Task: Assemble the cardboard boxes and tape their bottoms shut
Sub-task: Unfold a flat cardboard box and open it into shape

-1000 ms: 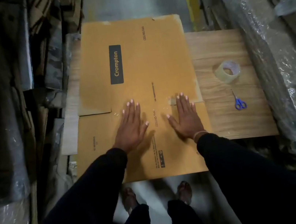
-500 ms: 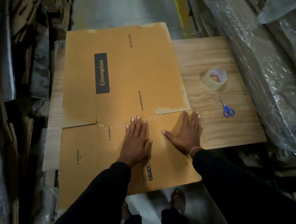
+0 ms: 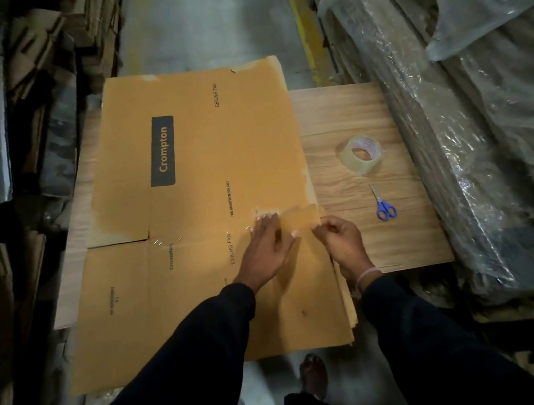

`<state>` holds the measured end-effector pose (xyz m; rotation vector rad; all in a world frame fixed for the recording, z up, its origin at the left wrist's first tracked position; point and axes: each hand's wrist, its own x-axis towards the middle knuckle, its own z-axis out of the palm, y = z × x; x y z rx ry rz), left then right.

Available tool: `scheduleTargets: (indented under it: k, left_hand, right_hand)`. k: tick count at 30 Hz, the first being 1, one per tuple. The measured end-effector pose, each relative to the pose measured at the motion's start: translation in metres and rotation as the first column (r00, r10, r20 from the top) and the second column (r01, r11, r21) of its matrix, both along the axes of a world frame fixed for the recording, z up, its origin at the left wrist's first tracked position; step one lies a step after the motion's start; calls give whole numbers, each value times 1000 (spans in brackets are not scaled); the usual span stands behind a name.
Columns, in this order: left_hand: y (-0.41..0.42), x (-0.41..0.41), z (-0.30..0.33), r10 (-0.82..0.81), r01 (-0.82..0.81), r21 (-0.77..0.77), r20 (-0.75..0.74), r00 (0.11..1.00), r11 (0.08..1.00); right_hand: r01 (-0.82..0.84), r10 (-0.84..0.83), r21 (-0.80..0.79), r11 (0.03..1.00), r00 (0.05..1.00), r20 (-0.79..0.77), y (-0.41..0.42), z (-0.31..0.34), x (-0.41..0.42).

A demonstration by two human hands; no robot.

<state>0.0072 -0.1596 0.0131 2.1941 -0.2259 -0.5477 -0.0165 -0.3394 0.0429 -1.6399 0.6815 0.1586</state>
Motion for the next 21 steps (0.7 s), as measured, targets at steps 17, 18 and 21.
scheduleTargets:
  k: [17,18,21]
  left_hand:
    - [-6,-8,64,260,-258,28,-60,964,966]
    - [0,-9,62,268,-267,34,-30,963,963]
    - [15,-12,61,231,-238,87,82,970,967]
  right_hand:
    - [-167,106,-182,969,946,-305,-8,-8,-23]
    - [-187,119,-202,961,944,-309,-8,-6,-21]
    - [-168,91,-255,952,953,-288,-8,-2,-17]
